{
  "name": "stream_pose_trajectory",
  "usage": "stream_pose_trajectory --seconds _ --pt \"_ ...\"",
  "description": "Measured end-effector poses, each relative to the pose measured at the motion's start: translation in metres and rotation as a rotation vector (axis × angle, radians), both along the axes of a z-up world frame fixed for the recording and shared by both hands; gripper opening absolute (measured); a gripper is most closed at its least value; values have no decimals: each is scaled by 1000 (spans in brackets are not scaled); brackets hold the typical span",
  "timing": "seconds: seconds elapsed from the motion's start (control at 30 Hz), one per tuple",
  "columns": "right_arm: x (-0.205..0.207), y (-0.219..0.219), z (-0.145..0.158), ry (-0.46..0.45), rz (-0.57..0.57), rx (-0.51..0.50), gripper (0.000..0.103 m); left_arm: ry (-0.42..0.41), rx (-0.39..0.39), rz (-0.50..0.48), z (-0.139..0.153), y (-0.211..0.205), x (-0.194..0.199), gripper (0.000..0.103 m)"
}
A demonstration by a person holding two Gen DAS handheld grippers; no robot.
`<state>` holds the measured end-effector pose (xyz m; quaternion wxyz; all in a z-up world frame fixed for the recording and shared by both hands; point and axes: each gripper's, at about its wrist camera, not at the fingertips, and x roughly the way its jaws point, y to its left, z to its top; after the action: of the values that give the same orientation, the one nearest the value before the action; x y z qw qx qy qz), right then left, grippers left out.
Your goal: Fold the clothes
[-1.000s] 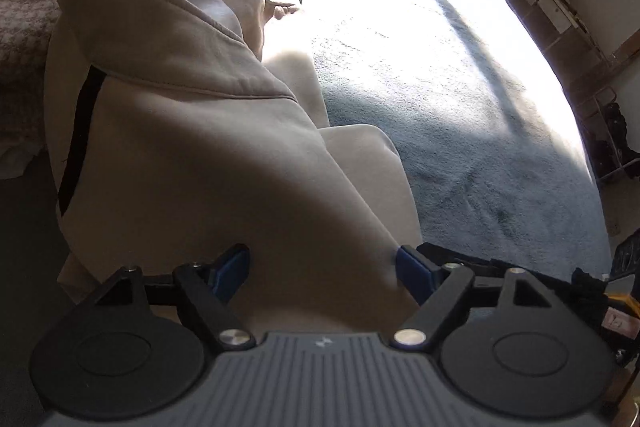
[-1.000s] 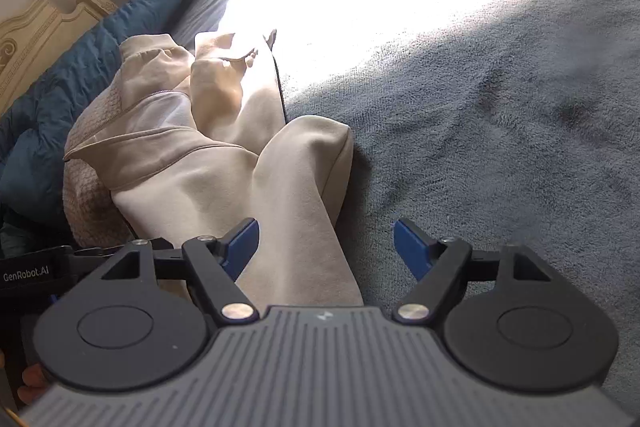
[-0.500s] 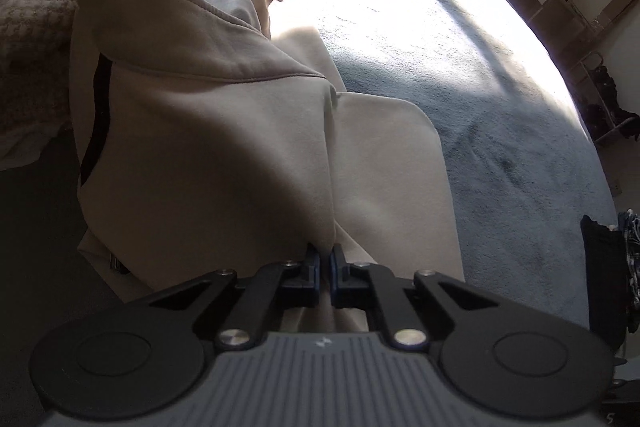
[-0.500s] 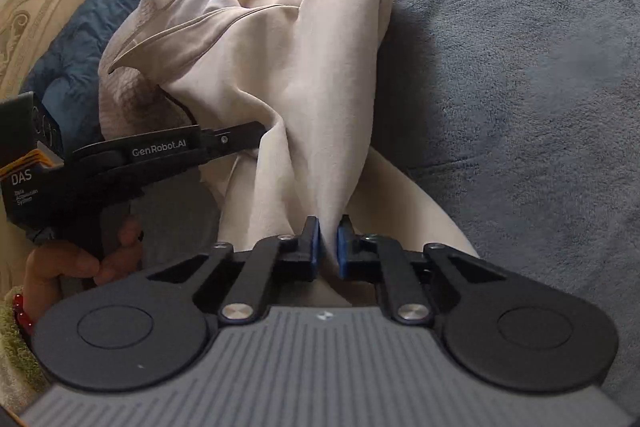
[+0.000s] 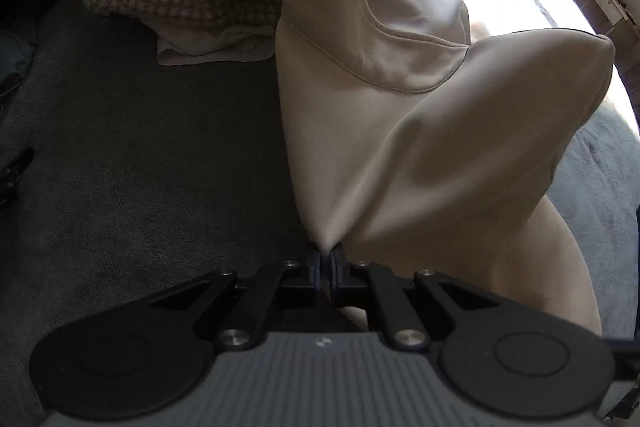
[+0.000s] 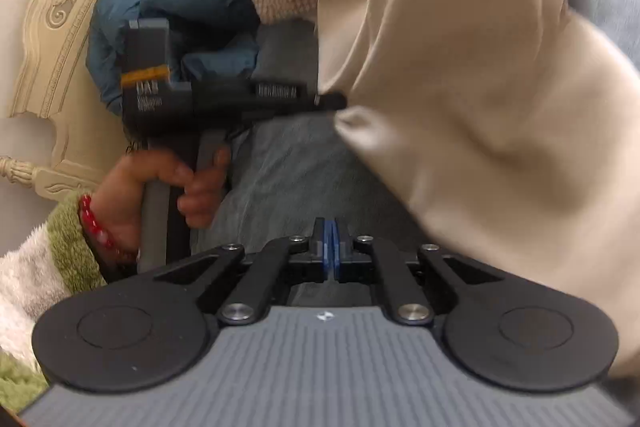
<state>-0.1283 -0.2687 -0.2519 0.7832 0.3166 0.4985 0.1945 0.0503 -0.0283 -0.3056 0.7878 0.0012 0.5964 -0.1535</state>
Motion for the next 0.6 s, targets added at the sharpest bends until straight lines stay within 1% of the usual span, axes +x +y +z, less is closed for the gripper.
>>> stream_pose_trajectory --seconds 0.03,0.07,0.1,0.13,0.2,0.23,0.3,0.33,0.4,0.43,0.5,0.57,0.6 --pt "11 -17 10 -59 -38 -57 7 4 8 7 -5 4 -1 5" --pt "24 -35 17 -119 -76 -112 19 9 17 14 -9 7 -2 5" --pt "38 -49 22 -164 -107 -154 29 14 30 21 -12 11 -4 5" --pt "55 -64 25 -201 -136 -200 44 19 46 29 -15 15 -6 4" --pt "92 -84 34 -284 -158 -286 45 28 43 36 -17 23 -11 4" --pt "110 -89 37 -325 -154 -309 45 32 36 37 -18 26 -13 4" --pt "147 -91 39 -398 -132 -323 46 30 13 20 -15 31 -16 5" --pt "165 -87 36 -410 -106 -327 47 21 6 8 -11 32 -17 5" --pt "199 -71 18 -385 -4 -376 47 -2 0 -11 -2 33 -18 9" --pt "213 -63 9 -365 44 -405 47 -11 -2 -11 3 34 -18 14" --pt "222 -51 -12 -251 109 -502 47 -44 -12 8 16 38 -15 18" --pt "199 -44 -28 -150 146 -501 46 -82 -47 39 30 41 -16 24" --pt "188 -43 -31 -128 139 -465 45 -97 -74 54 36 42 -13 25"
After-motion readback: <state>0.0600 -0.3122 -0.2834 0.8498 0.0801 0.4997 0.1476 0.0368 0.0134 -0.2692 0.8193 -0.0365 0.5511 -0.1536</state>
